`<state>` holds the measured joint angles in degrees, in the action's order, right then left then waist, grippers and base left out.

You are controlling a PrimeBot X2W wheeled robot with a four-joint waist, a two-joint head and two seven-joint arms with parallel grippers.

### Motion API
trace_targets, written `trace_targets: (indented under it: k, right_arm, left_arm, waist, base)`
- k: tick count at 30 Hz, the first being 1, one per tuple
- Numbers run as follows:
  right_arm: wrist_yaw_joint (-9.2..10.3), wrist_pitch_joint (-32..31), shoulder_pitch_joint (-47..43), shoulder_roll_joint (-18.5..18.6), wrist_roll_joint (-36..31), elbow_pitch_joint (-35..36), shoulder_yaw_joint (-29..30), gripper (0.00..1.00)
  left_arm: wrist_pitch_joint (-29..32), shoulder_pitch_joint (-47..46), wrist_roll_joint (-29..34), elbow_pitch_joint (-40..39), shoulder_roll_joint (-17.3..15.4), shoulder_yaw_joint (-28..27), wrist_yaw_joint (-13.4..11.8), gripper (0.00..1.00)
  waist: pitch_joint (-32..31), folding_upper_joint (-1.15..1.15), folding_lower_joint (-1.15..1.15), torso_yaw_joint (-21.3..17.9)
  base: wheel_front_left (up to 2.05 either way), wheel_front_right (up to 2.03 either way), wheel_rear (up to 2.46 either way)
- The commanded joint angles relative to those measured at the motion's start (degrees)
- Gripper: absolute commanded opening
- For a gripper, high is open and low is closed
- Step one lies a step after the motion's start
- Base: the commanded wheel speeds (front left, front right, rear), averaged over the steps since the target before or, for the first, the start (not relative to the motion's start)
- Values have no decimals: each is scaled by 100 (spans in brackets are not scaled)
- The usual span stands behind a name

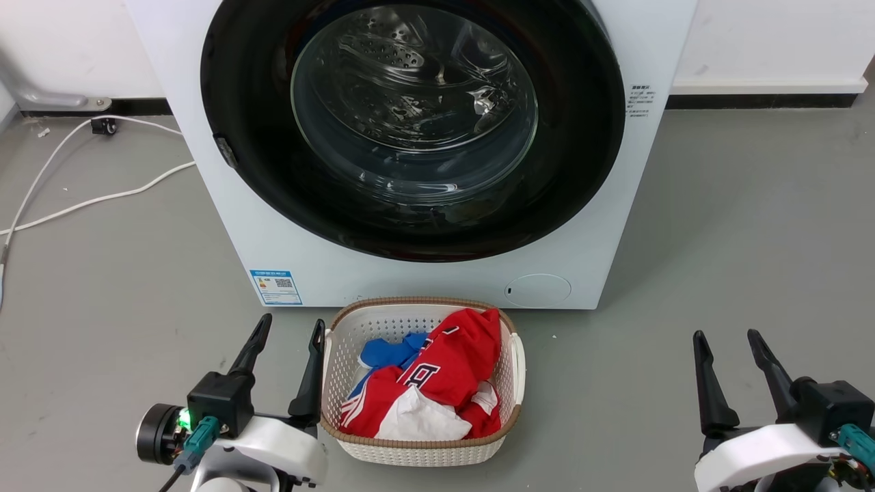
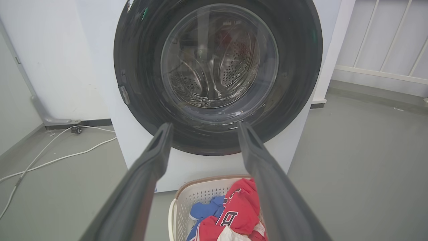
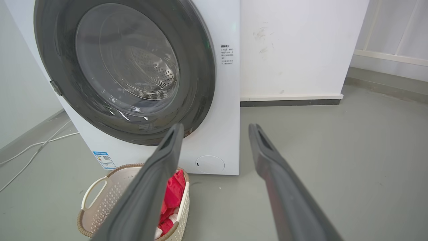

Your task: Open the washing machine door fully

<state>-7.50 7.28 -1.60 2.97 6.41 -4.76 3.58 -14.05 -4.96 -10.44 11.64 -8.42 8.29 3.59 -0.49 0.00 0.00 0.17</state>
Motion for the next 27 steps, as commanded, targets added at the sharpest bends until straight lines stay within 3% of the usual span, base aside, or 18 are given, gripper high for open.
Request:
trace_targets:
  k: [1,3,4,5,6,11,21,25,27]
  right_arm:
    - [1,31,47,-15,22,-12,7,100]
    - [1,31,50,-15,50,-29,5,100]
    - [1,22,53,-15,98,-36,0,85]
    - [1,36,61,-15,131,-28,-18,27]
    - [1,35,62,-15,158,-24,-29,0]
    - [1,-123,42,-14,709,-85,-47,0]
    - [1,-703,168,-10,5523,-55,-147,0]
    - [1,-1021,352,-9,6945,-163,160,0]
    - [0,-1183,523,-10,7355,-257,341,0]
  left_arm:
    - [16,-46,-36,13,-16,-7,-8,100]
    - [26,-50,-40,19,-24,-3,-22,100]
    - [36,-52,-52,23,-27,1,-29,100]
    - [49,-52,-57,31,-34,1,-37,100]
    - [56,-54,-65,38,-38,1,-48,100]
    - [86,-56,-72,61,-50,7,-94,100]
    - [65,-82,-120,-27,-46,32,-170,100]
    - [49,-164,-144,-115,-32,52,-182,100]
    - [47,-247,-158,-161,-30,63,-178,100]
  waist:
    - [-2,0,0,1]
    - [-6,0,0,2]
    - [-8,0,0,3]
    - [-10,0,0,4]
    - [-11,0,0,4]
    - [-24,0,0,-1]
    - [0,0,0,28]
    - [142,0,0,65]
    - [271,0,0,85]
  base:
    - [0,0,0]
    - [0,0,0]
    - [0,0,0]
    - [0,0,0]
    - [0,0,0]
    - [0,0,0]
    - [0,0,0]
    - [0,0,0]
    - [0,0,0]
